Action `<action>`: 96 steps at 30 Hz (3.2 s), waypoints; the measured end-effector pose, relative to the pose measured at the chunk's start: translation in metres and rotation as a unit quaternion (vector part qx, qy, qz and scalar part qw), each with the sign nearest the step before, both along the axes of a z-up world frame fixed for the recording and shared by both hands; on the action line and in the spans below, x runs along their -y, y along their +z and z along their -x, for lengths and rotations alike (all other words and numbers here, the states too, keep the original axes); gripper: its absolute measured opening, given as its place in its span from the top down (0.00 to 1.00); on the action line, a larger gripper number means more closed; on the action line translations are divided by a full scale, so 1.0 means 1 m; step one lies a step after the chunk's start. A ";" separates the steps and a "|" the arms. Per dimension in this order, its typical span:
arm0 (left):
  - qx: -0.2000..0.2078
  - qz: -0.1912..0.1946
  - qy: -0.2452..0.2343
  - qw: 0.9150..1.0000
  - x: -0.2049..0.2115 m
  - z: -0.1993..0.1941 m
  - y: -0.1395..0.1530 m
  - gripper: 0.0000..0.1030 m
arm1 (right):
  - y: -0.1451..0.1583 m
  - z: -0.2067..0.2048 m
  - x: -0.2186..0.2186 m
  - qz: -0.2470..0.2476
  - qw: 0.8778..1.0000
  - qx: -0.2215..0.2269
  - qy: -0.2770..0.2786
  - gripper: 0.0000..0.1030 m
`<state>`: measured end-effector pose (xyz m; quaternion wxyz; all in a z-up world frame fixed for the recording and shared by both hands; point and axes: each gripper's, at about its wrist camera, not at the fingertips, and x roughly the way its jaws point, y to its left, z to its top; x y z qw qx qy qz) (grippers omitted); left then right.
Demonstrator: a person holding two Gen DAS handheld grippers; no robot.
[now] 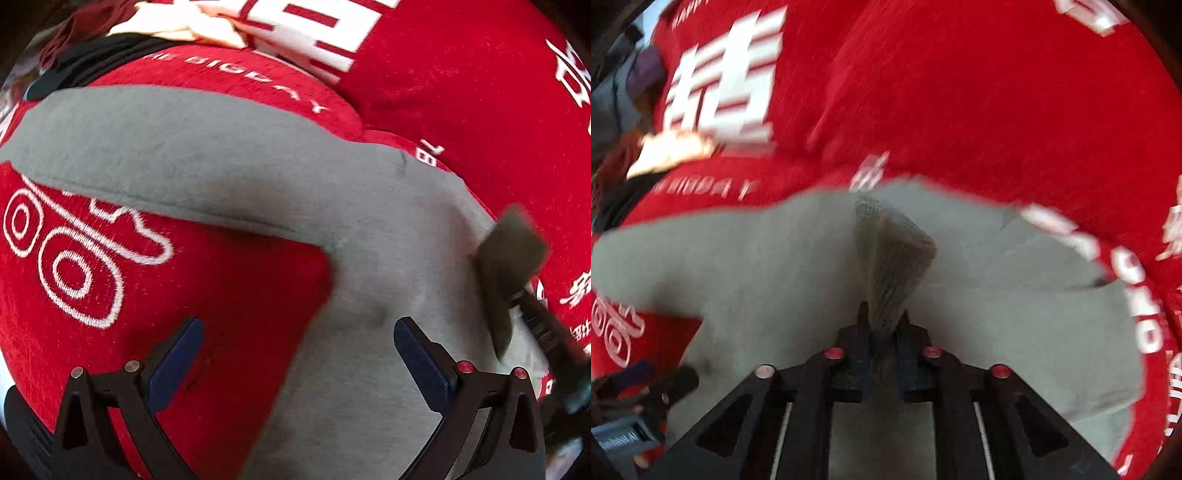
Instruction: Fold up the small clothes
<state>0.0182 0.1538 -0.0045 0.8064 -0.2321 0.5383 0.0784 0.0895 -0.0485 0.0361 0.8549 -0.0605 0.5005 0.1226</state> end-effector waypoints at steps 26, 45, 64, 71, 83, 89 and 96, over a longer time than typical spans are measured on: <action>-0.029 -0.074 -0.123 0.989 0.124 -0.088 0.012 0.01 | 0.021 0.036 0.276 0.020 0.986 0.029 -0.162 0.24; 0.009 -0.120 -0.145 0.982 0.102 -0.088 0.037 0.89 | 0.016 0.008 0.269 -0.009 0.987 0.034 -0.154 0.24; 0.040 -0.119 -0.133 0.983 0.124 -0.066 0.050 0.09 | -0.014 0.025 0.162 0.045 0.995 -0.035 -0.078 0.16; 0.043 -0.140 -0.137 0.980 0.120 -0.008 0.046 0.09 | 0.006 0.085 0.151 0.029 0.996 -0.010 -0.078 0.15; 0.059 -0.124 -0.188 0.973 0.083 0.098 0.022 0.00 | -0.001 0.193 0.164 0.020 1.000 -0.002 -0.023 0.03; 0.062 -0.115 -0.122 0.984 0.026 0.108 0.040 0.00 | 0.003 0.229 0.167 0.047 0.999 -0.020 0.005 0.02; 0.083 0.032 0.241 0.967 -0.191 0.082 0.046 0.00 | 0.017 0.207 0.142 0.032 0.999 -0.016 -0.006 0.02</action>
